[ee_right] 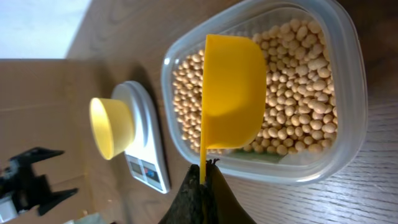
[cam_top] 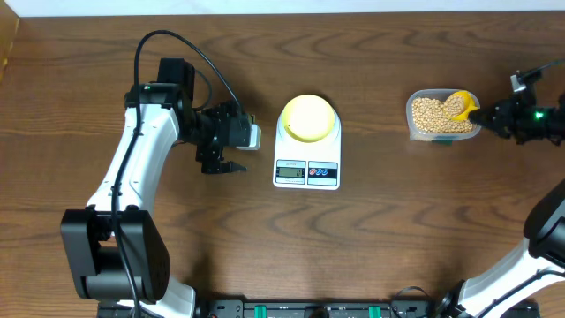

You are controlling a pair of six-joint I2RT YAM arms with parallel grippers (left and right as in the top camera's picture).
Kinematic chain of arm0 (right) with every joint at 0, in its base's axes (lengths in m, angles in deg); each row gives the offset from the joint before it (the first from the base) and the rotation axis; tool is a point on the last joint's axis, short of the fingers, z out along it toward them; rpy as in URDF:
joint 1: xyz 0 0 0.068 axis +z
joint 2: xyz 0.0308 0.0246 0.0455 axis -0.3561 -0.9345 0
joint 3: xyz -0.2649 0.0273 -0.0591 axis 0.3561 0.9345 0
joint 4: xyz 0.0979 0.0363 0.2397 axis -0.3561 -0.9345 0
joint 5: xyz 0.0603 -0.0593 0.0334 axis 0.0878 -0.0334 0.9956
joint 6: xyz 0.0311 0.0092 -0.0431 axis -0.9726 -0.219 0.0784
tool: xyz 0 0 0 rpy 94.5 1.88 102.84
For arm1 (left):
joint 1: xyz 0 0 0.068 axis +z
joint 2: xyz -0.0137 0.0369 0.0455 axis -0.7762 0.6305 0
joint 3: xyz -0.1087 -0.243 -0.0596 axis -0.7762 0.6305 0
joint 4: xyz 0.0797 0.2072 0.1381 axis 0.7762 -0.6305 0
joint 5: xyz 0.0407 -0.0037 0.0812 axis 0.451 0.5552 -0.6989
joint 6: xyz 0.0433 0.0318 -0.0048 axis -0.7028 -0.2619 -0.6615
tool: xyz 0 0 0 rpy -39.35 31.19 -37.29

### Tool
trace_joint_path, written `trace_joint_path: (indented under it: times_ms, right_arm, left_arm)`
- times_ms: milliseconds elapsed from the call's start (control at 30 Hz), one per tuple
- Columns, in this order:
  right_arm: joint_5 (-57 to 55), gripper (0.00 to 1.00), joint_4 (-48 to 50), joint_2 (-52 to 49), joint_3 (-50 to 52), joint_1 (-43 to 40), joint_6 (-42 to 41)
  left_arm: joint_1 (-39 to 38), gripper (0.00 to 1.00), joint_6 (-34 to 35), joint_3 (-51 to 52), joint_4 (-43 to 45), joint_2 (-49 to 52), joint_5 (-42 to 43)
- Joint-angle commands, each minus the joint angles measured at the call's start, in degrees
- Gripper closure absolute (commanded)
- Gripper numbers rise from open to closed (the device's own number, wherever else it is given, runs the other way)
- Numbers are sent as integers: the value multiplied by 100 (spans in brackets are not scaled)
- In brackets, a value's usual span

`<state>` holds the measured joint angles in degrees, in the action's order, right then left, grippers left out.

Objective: Scoop item into bowl and weigh 50g on scale
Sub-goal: 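Lift the filled scoop up out of the soybean tub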

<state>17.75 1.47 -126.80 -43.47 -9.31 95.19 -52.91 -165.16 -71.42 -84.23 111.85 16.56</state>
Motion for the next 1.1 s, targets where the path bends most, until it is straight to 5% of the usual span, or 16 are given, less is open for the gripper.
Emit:
trace_joint_path:
  times_ms: [0, 1067]
  right_arm:
    - [708, 99, -39, 31, 37, -94, 295]
    - [2205, 99, -313, 31, 39, 59, 695]
  left_arm:
    - [-11, 2, -79, -7, -13, 0, 111]
    - [-11, 2, -81, -7, -13, 0, 111]
